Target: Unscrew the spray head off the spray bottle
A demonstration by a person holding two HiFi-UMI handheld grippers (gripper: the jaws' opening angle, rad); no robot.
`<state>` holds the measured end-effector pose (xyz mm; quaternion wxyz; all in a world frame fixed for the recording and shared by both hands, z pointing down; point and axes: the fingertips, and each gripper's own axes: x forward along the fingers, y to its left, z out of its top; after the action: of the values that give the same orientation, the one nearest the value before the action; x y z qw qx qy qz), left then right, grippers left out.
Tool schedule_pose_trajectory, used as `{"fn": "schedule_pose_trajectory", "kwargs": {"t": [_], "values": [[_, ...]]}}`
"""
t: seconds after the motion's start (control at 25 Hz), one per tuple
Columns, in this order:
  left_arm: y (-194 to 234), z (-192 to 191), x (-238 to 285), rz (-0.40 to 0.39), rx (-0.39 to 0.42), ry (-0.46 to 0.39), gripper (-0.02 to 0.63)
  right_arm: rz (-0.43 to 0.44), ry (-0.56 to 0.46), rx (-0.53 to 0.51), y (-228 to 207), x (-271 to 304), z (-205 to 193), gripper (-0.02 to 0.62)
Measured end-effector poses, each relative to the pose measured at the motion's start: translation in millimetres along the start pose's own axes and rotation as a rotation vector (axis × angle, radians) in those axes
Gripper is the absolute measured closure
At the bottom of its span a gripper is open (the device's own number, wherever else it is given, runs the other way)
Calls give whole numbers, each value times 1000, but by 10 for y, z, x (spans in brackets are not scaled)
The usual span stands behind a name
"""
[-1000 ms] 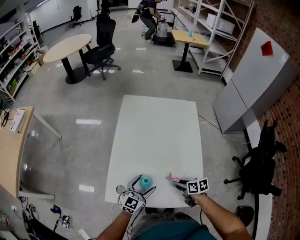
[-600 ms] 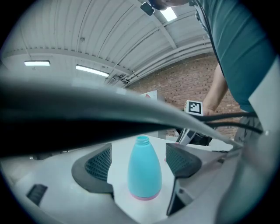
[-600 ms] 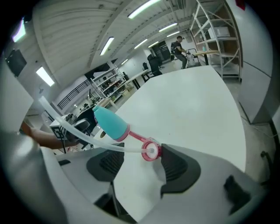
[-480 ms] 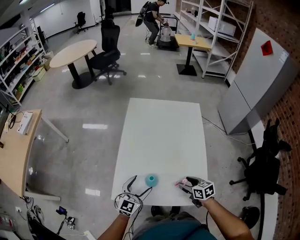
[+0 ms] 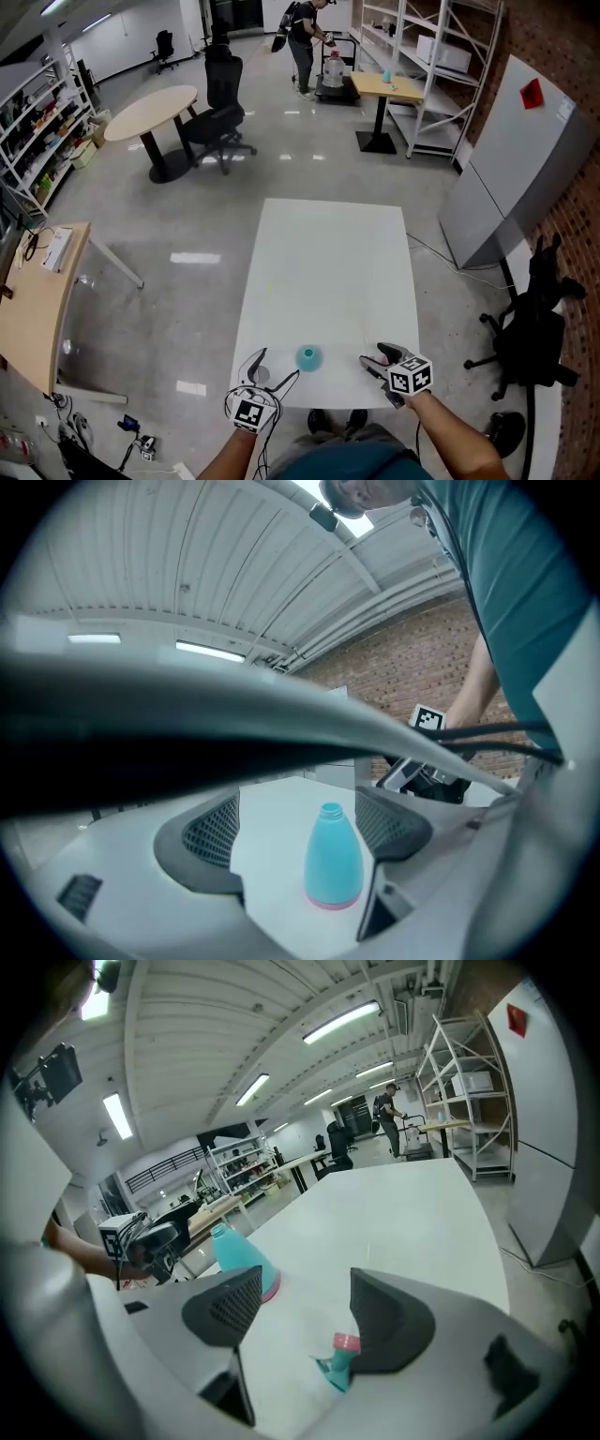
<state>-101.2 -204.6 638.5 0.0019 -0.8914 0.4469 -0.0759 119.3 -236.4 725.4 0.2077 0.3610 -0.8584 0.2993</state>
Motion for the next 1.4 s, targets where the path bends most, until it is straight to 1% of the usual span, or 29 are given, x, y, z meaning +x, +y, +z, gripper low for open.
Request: {"fn": "schedule_pose_trajectory", "kwargs": {"t": [0.16,0.28,0.36,0.4,0.44,0.48,0.52,0.56,0.6,0.64,0.72,0.88,1.04,1.2,1.4], "values": [[18,118,-76,16,-23,-12,236,-15,-44,7,25,-127,76,314],[33,287,-143,36,-58,-54,237,-55,-133,-9,52,-312,271,316],[13,417,-203,36,-59,-74,238,-80,-193,-17,122,-484,405,316],[-12,488,-244,31,-51,-80,239,-95,-220,-18,169,-589,463,336],[-47,565,-292,22,-43,-85,277,-111,-250,-19,221,-706,520,389],[-87,649,-342,13,-34,-91,338,-124,-283,-20,278,-834,578,465],[-128,738,-394,6,-25,-97,366,-136,-318,-25,341,-965,637,526],[-171,829,-452,4,-15,-105,394,-145,-351,-37,413,-1098,688,572],[-218,917,-520,5,-4,-111,435,-153,-380,-56,495,-1229,724,594],[-274,1000,-600,7,6,-114,480,-160,-402,-81,586,-1359,742,594],[-409,1145,-772,4,1,-109,601,-171,-435,-143,786,-1621,739,594],[-738,1410,-1208,1,-47,-111,601,-178,-517,-271,1240,-2199,619,594],[-1157,1591,-1803,24,-39,-119,601,-156,-579,-340,1751,-2787,377,594],[-1638,1733,-2347,35,-16,-129,601,-135,-615,-376,2203,-3381,57,594],[-2021,1975,-3010,44,22,-137,601,-122,-626,-352,2662,-3830,-274,594]]}}
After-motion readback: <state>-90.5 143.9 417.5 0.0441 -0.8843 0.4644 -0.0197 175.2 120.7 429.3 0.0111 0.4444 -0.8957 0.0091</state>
